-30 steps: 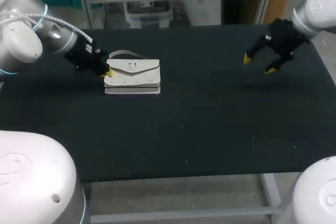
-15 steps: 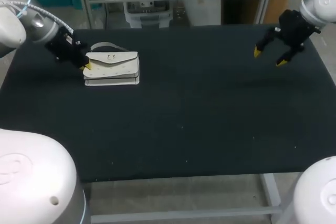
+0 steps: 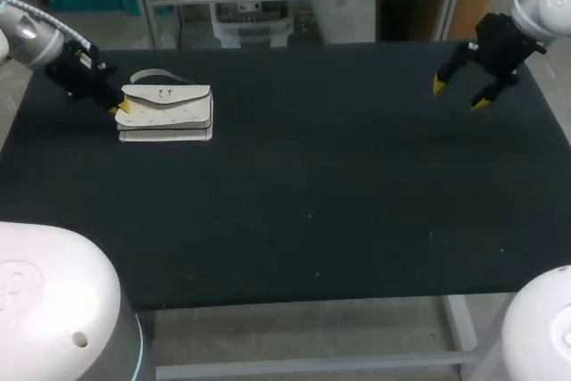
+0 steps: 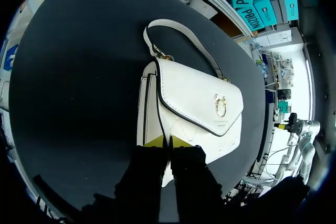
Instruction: Pick up the bag, open it, inspect its contents, close it, and place it on the opposite side
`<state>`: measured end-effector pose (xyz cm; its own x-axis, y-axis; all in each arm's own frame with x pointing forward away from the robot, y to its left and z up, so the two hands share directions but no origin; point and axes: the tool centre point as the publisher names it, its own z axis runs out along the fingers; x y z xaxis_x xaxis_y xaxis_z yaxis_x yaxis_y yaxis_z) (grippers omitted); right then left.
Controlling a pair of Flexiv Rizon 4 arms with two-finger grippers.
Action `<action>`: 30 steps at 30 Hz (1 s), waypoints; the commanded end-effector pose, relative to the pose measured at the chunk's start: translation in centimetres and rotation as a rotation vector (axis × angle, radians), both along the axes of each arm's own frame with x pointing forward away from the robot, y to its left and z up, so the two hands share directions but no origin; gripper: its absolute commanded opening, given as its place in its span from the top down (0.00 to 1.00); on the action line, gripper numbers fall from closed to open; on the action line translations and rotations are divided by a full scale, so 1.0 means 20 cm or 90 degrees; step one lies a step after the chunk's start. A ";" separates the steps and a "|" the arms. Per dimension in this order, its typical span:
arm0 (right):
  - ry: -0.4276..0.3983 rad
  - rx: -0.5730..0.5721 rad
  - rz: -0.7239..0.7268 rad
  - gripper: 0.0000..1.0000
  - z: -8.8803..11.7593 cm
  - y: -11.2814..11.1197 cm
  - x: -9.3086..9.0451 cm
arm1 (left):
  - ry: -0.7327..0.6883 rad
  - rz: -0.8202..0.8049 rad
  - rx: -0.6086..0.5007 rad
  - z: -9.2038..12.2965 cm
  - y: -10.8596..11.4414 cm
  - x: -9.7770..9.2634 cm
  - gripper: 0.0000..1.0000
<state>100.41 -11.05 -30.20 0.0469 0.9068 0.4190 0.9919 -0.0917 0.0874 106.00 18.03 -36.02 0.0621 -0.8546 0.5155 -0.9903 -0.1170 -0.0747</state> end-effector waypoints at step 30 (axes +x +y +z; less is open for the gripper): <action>0.016 -0.022 0.000 0.00 0.01 -0.15 0.04 | 0.006 0.009 -0.047 -0.04 0.71 0.35 1.00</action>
